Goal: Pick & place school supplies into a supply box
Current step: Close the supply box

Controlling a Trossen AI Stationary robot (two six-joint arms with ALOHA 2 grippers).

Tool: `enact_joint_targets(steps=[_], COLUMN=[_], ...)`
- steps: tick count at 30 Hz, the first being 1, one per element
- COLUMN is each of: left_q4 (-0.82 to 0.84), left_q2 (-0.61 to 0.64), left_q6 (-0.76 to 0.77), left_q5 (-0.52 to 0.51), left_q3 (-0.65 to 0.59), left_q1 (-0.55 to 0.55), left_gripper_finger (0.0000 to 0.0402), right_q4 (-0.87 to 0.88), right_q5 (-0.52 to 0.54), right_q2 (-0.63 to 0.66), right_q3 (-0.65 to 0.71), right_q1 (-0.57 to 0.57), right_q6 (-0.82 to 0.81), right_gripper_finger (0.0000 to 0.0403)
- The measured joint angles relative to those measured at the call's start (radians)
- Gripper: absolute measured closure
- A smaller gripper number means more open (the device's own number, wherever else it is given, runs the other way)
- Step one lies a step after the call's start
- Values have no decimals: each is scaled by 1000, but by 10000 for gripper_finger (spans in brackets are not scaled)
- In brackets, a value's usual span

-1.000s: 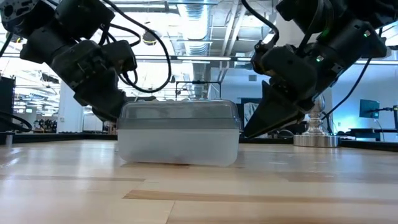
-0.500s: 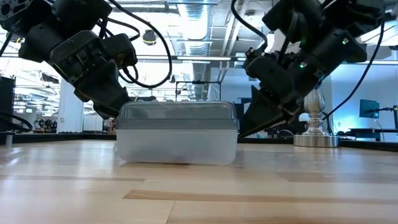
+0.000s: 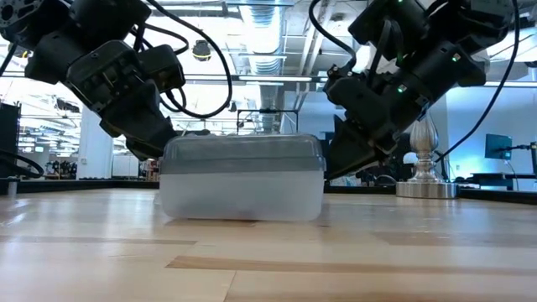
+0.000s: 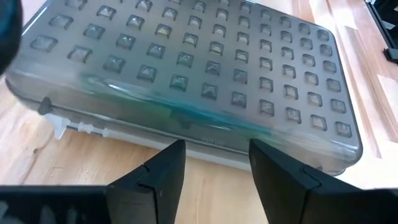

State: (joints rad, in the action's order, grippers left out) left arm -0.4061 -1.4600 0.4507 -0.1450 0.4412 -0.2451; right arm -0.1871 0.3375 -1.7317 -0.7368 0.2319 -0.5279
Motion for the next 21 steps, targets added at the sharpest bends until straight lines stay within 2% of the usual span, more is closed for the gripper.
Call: enact_joint_targets(steps=[9,21], left_q4=[44,82], left_q2=[1,1], left_q6=[1,27], left_q5=[-9,-87], left_q3=[2,2], left_q1=[0,1], left_gripper_finger=[228,228], right_q4=[9,51], right_q5=[-35,-45], right_q2=[0,0], right_q3=[-1,-1], right_q1=[-15,50], right_q6=[-7,-74], right_gripper_finger=[337,337])
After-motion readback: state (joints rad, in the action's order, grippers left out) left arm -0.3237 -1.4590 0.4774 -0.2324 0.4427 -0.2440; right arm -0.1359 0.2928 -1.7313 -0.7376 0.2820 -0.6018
